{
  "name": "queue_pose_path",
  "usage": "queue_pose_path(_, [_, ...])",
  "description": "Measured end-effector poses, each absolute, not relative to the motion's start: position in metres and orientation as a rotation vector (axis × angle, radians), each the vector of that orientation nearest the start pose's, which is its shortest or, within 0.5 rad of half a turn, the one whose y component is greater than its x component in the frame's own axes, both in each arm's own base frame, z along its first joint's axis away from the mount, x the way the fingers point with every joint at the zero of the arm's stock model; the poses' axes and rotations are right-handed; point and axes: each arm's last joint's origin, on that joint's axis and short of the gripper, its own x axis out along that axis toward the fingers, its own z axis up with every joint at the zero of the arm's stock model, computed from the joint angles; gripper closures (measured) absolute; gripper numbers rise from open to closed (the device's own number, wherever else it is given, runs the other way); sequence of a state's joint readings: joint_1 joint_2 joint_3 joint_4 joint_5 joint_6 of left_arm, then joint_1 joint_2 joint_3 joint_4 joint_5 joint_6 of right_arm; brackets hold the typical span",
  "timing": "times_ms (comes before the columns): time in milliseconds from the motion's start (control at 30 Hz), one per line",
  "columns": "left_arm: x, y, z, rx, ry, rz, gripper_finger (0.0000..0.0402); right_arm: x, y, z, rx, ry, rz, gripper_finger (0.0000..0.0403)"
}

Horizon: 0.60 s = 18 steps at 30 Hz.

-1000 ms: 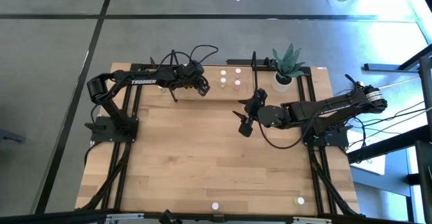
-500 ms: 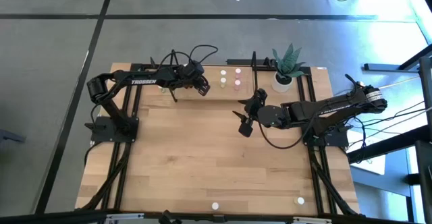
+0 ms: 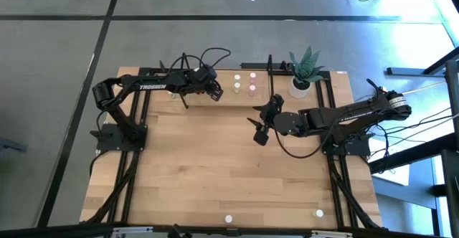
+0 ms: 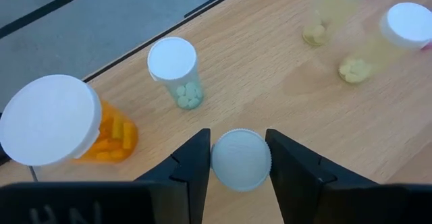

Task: Pick and place medicine bottles onto shelf by color
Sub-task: Put the right blue pill bottle on the shelf aligned with the other blue pill bottle

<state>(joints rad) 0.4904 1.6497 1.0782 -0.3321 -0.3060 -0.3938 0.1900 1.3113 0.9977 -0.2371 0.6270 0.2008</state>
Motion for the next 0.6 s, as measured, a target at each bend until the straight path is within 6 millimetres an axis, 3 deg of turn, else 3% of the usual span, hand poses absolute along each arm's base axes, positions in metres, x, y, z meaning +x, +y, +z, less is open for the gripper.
queue_pose_path(600, [0.2956,0.1646,0.2096,-0.424,0.774,0.9,0.027,0.2797,0.0365,0.2925,-0.027,0.463,-0.474,0.0179])
